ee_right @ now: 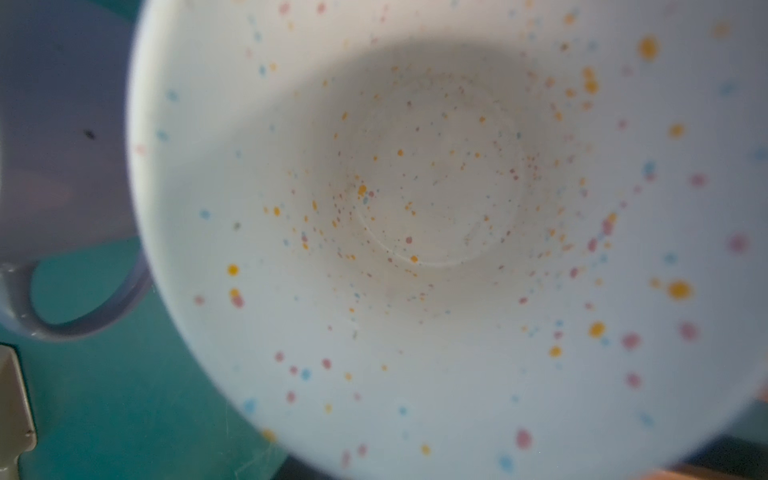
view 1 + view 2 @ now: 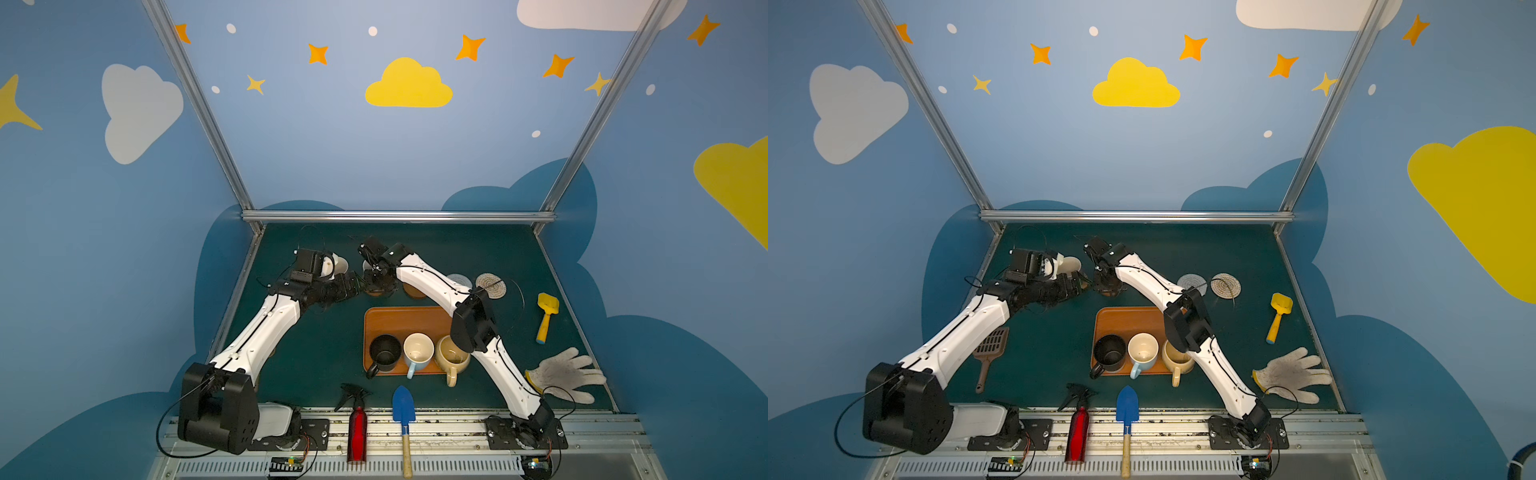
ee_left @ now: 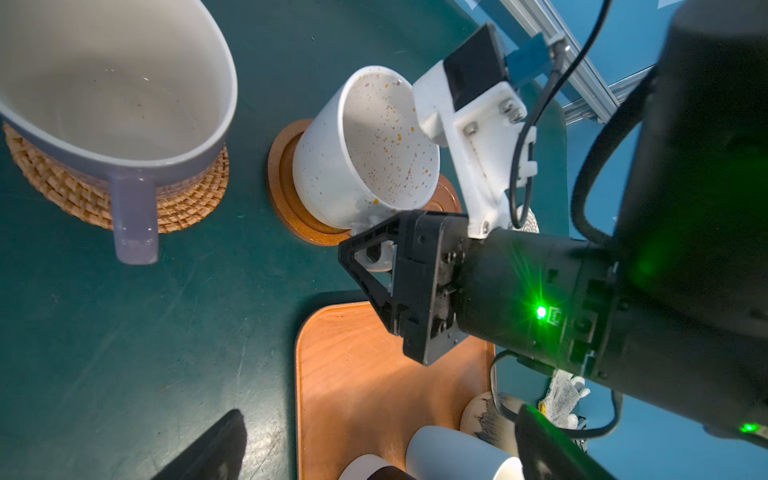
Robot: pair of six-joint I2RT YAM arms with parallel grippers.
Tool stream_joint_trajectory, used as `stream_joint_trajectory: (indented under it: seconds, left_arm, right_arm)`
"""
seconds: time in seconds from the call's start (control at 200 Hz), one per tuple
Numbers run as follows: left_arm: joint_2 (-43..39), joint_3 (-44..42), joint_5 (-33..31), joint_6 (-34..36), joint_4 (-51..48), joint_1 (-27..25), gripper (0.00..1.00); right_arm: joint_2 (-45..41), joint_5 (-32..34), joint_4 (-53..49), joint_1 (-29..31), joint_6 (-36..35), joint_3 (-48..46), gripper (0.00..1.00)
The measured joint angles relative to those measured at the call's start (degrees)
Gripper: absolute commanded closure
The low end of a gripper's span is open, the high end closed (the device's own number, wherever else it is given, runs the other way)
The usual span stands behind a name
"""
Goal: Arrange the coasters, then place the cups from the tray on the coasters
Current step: 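Carry the speckled mug with the right gripper onto the wooden coaster beside the lavender mug, then lower the speckled mug onto the wooden coaster and open the right gripper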
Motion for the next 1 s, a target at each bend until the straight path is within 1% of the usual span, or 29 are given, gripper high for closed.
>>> stream_joint_trajectory:
  seconds: [0.185, 0.255, 0.325, 0.446, 0.551, 0.746, 0.771, 0.791, 1.001]
  left_arm:
    - [-0.2, 0.0, 0.0, 0.0, 0.1, 0.0, 0.0]
    - [-0.2, 0.0, 0.0, 0.0, 0.1, 0.0, 0.0]
    - [-0.3, 0.0, 0.1, 0.0, 0.1, 0.0, 0.0]
    - [-1.1, -0.4, 0.2, 0.0, 0.0, 0.0, 0.0]
    - [-1.5, -0.5, 0.2, 0.1, -0.1, 0.0, 0.0]
    - [-3.0, -0.4, -0.5, 1.0, -1.9, 0.0, 0.0]
    - [-3.3, -0.4, -0.6, 1.2, -2.2, 0.0, 0.0]
    - [-3.6, -0.4, -0.6, 1.4, -2.6, 0.0, 0.0]
    - [-6.8, -0.4, -0.7, 2.8, -6.7, -0.5, 0.0]
  right_arm:
    - [0.3, -0.7, 0.3, -0.1, 0.0, 0.0, 0.66]
    - [0.4, -0.7, 0.3, -0.1, 0.0, 0.0, 0.64]
    - [0.4, -1.0, 0.3, -0.1, 0.0, 0.0, 0.6]
    - [0.4, -1.0, 0.3, 0.0, -0.2, 0.0, 0.49]
    - [-0.1, -0.9, 0.7, 0.1, -0.3, -1.1, 0.42]
    - [-2.7, -0.2, 0.7, 0.2, -0.9, -4.4, 0.34]
    - [-3.4, 0.0, 0.9, 0.2, -1.0, -5.0, 0.29]
    - [-4.1, 0.0, 0.9, 0.2, -0.9, -5.6, 0.27]
    - [-13.9, -0.1, 3.5, 0.5, -1.2, -14.4, 0.17]
